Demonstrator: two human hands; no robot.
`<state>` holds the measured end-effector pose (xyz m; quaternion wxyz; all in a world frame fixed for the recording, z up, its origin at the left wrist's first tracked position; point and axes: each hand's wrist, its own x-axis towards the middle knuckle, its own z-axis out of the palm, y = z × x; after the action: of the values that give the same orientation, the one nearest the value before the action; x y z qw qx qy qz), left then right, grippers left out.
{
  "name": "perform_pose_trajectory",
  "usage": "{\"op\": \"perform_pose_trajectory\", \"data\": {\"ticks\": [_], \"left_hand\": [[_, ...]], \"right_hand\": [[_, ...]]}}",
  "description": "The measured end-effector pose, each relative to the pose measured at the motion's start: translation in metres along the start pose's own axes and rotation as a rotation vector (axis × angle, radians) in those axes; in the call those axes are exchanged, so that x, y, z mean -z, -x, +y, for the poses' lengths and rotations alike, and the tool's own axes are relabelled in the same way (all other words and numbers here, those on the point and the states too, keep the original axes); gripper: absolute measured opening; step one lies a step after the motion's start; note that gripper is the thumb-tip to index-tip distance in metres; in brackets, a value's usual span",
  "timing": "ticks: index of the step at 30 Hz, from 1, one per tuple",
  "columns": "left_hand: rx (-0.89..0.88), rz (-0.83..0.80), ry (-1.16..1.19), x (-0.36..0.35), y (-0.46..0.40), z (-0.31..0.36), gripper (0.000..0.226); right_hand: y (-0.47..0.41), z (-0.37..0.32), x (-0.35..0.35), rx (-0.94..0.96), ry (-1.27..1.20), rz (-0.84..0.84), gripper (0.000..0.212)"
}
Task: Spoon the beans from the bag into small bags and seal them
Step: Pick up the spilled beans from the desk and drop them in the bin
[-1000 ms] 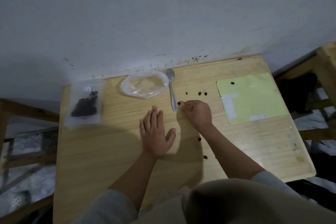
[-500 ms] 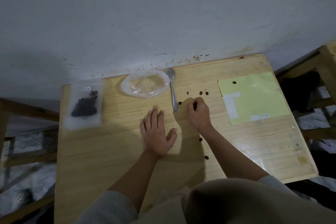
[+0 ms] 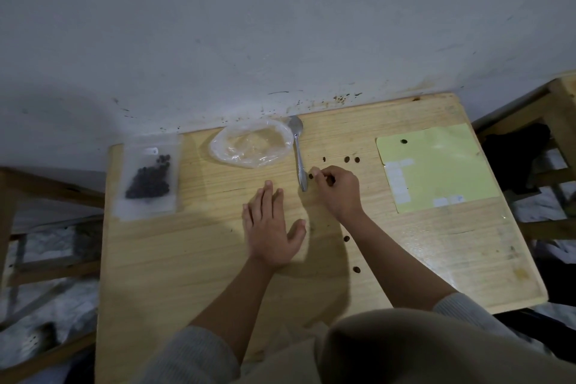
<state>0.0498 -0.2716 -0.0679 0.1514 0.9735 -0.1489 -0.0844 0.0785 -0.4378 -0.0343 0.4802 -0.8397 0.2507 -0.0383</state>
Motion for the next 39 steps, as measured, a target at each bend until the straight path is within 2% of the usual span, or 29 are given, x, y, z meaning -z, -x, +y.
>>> {"op": "perform_pose_trajectory", "data": {"ticks": [3,8,13,17,20,24,29,31,33,36,39], "left_hand": [[0.004,0.000,0.011,-0.001,-0.001,0.000,0.079],[0.010,0.002,0.020,-0.002,-0.001,0.000,0.080],[0.015,0.011,0.021,-0.002,-0.001,0.001,0.080],[0.012,0.002,0.009,-0.003,-0.001,0.000,0.080],[0.008,-0.004,0.002,-0.003,-0.001,0.000,0.079],[0.007,-0.002,-0.014,-0.002,0.000,0.000,0.079],[0.008,0.003,0.000,-0.001,0.000,0.000,0.079],[0.010,-0.002,0.003,-0.001,0.000,0.001,0.079],[0.010,-0.003,0.000,-0.001,0.000,0.001,0.079],[0.011,-0.005,0.002,-0.001,-0.001,0.001,0.079],[0.016,-0.009,0.001,-0.002,-0.001,-0.001,0.080]], "right_hand": [[-0.003,0.003,-0.003,0.121,0.121,-0.047,0.013],[-0.009,0.001,-0.004,0.261,0.221,-0.141,0.017],[-0.012,0.000,-0.005,0.215,0.234,-0.158,0.012],[-0.012,0.001,-0.003,0.124,0.212,-0.122,0.019],[-0.009,-0.003,0.000,-0.038,0.067,-0.007,0.016],[-0.005,-0.004,0.004,-0.298,-0.261,0.087,0.027],[-0.006,-0.008,0.013,-0.544,-0.661,-0.040,0.027],[-0.007,-0.012,0.017,-0.585,-0.751,-0.094,0.029],[-0.011,-0.012,0.015,-0.537,-0.644,-0.074,0.035],[-0.016,-0.005,0.008,-0.299,-0.246,0.023,0.042],[-0.021,0.001,0.005,-0.136,-0.022,0.085,0.029]]}}
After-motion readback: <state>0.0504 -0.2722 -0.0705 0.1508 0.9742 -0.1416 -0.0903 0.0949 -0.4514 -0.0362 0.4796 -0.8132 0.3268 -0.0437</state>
